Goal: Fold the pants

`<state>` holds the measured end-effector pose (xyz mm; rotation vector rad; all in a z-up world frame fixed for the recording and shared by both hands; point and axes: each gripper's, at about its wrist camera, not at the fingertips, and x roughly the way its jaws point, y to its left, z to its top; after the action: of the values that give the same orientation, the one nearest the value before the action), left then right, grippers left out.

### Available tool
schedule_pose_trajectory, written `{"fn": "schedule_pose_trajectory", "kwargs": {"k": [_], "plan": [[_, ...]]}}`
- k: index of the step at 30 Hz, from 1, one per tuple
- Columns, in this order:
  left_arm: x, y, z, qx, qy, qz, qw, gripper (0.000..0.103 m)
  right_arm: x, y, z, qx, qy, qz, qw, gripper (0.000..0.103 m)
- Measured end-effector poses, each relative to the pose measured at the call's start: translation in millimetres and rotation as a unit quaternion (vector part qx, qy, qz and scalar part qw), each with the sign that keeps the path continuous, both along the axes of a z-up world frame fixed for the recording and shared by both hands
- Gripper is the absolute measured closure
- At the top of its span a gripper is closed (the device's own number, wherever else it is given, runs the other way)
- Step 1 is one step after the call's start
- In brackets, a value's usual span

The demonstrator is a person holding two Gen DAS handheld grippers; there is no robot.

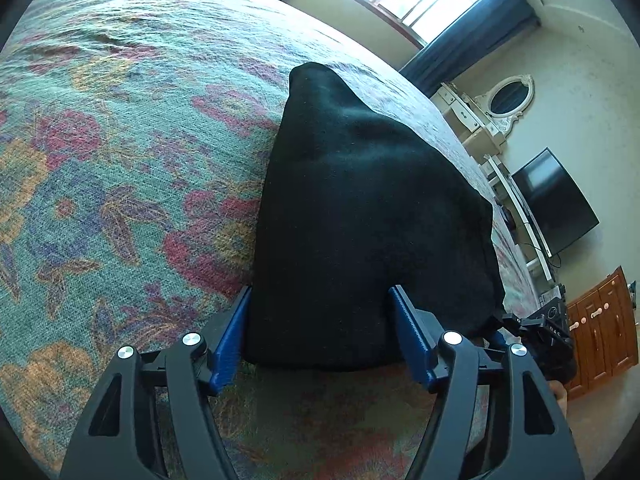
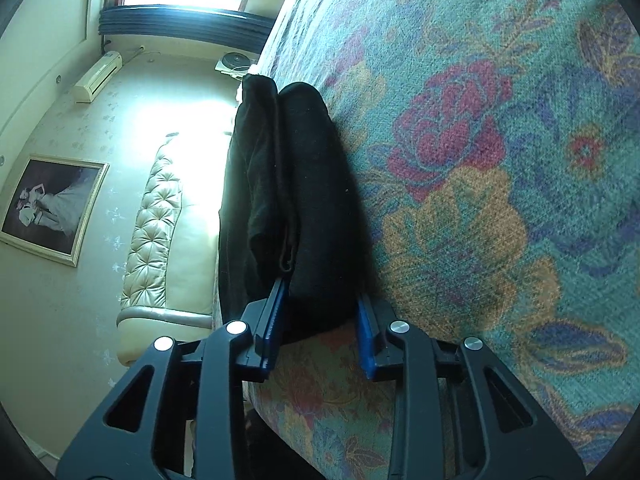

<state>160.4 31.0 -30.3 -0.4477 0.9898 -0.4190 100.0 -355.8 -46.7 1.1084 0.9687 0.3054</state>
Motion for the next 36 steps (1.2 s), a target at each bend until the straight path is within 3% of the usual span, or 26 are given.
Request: {"fn": "schedule_pose_trajectory", "kwargs": {"k": [3, 7, 12, 18, 23, 27, 33, 36], "plan": [[-0.5, 2.6, 1.8, -0.007, 0.005, 0.010, 0.9999, 0.028, -15.0, -0.2, 14.3, -0.049, 0.004, -0.008, 0.999, 0.058], [-7.2, -3.1, 7.6, 0.023, 0.002, 0.020, 0.9996, 0.020, -37.1, 12.5, 37.0, -0.150, 0.006, -0.018, 0.989, 0.036], [-20.6, -13.2, 15.7, 0.079, -0.008, 0.036, 0.9962, 0.019, -52.2, 49.3, 56.3, -0.306, 0.014, -0.007, 0.952, 0.019], [-53.4, -32.8, 33.6, 0.187, -0.051, 0.041, 0.9800, 0.019, -58.3, 98.6, 64.1, -0.411, -0.016, 0.045, 0.910, 0.014], [-86.4, -44.7, 35.1, 0.243, -0.077, 0.035, 0.9663, 0.019, -57.4, 124.7, 72.6, -0.448, -0.041, 0.064, 0.891, 0.013], [-99.0, -45.8, 34.7, 0.237, -0.081, 0.030, 0.9676, 0.019, -57.7, 133.9, 72.1, -0.447, -0.041, 0.073, 0.891, 0.013], [-101.1, -48.5, 41.1, 0.265, -0.102, 0.047, 0.9577, 0.019, -62.5, 137.2, 69.2, -0.451, -0.036, 0.073, 0.889, 0.013], [-101.3, -48.0, 43.2, 0.247, -0.100, 0.045, 0.9627, 0.019, -63.2, 136.6, 69.2, -0.450, -0.034, 0.070, 0.890, 0.012]]}}
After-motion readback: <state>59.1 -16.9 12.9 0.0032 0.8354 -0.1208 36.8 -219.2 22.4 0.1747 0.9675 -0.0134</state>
